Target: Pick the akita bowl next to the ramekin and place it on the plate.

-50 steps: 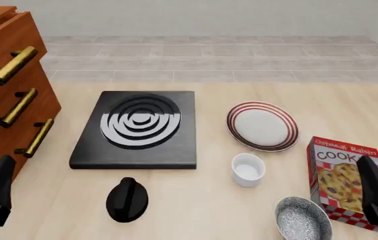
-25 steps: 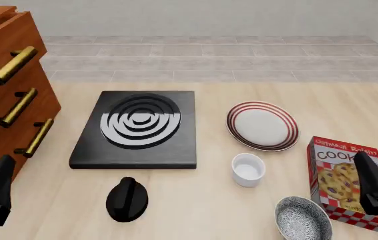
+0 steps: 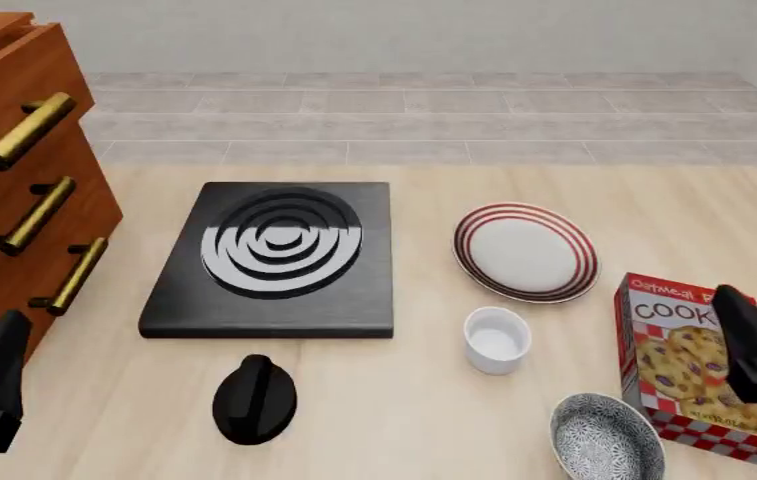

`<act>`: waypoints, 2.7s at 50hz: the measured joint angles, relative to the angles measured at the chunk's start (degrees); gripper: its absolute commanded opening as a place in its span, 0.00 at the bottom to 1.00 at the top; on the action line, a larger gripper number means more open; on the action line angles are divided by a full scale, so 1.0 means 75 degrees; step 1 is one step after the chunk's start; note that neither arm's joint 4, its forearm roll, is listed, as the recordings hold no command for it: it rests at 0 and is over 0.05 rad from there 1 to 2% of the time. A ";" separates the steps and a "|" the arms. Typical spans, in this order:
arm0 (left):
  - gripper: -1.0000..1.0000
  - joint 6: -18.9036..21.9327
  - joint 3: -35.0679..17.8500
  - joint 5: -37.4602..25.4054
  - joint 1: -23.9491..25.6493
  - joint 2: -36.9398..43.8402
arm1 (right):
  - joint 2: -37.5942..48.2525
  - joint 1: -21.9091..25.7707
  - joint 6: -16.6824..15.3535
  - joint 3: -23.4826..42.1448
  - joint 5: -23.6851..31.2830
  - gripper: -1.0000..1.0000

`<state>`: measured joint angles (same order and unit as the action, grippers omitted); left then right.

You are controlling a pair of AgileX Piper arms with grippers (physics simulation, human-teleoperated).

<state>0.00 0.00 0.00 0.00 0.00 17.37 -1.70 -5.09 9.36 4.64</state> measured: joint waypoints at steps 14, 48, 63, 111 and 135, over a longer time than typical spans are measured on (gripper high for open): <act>1.00 0.0000 0.0000 0.0000 0.0000 0.0000 | -0.0326 0.0241 0.0275 0.0864 0.1266 1.00; 1.00 0.0000 0.0000 0.0000 0.0000 0.0000 | -0.0348 0.0052 -0.0578 0.1935 0.2698 1.00; 1.00 0.0000 0.0000 0.0000 0.0000 0.0000 | 0.0062 0.0601 0.0036 0.2390 0.2899 1.00; 1.00 0.0000 0.0000 0.0000 0.0000 0.0000 | 0.1304 0.1765 0.1492 0.2687 0.3549 1.00; 1.00 0.0000 0.0000 0.0000 0.0000 0.0000 | 0.1856 0.2084 0.2285 0.2223 0.3494 1.00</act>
<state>0.00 0.00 0.00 0.00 0.00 31.29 13.93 12.05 26.03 30.85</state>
